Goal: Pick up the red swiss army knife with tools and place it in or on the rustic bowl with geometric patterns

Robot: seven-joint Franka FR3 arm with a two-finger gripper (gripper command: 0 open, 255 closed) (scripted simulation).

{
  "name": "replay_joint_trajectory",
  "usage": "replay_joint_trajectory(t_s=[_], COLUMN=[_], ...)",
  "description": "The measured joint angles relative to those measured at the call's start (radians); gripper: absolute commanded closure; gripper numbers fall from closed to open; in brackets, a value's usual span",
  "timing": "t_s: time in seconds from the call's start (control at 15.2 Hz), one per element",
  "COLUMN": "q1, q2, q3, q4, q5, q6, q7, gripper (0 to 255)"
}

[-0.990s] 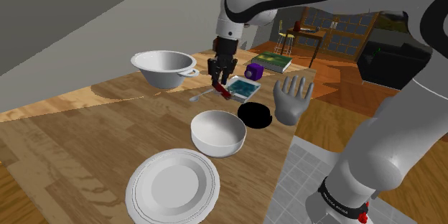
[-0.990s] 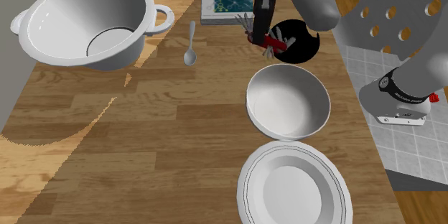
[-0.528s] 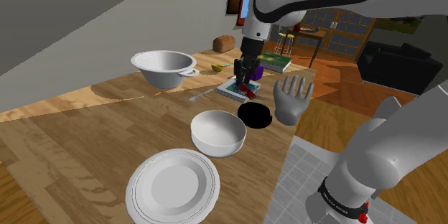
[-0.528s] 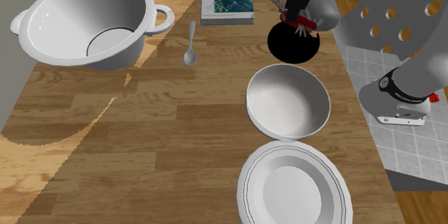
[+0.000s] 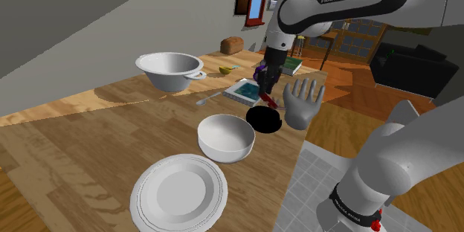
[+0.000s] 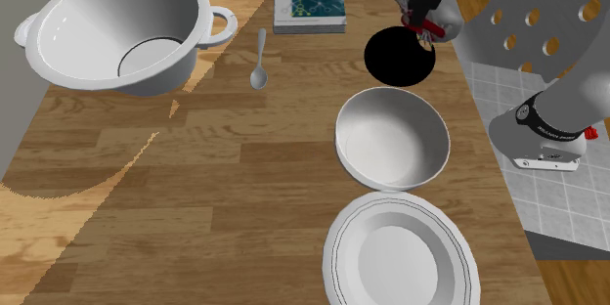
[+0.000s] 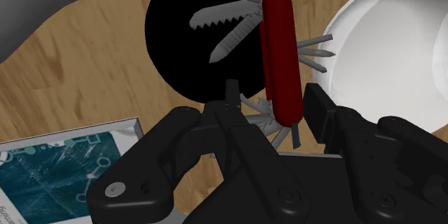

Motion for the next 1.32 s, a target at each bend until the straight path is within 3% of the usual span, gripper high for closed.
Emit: replay_joint_trajectory(t_s=[0.73, 1.12, 1.19, 1.32], q1=[0.002, 0.002, 0.002, 0.002], q2=[0.032, 0.038, 0.038, 0.038], q3=[0.001, 0.0, 0.0, 0.0], q4=[-0.12, -0.124, -0.124, -0.124], q5=[0.008, 0.009, 0.009, 0.009], q6=[0.151, 0.162, 0.162, 0.162], q7=[-0.018, -0.02, -0.02, -0.02], gripper=[255, 255, 0, 0])
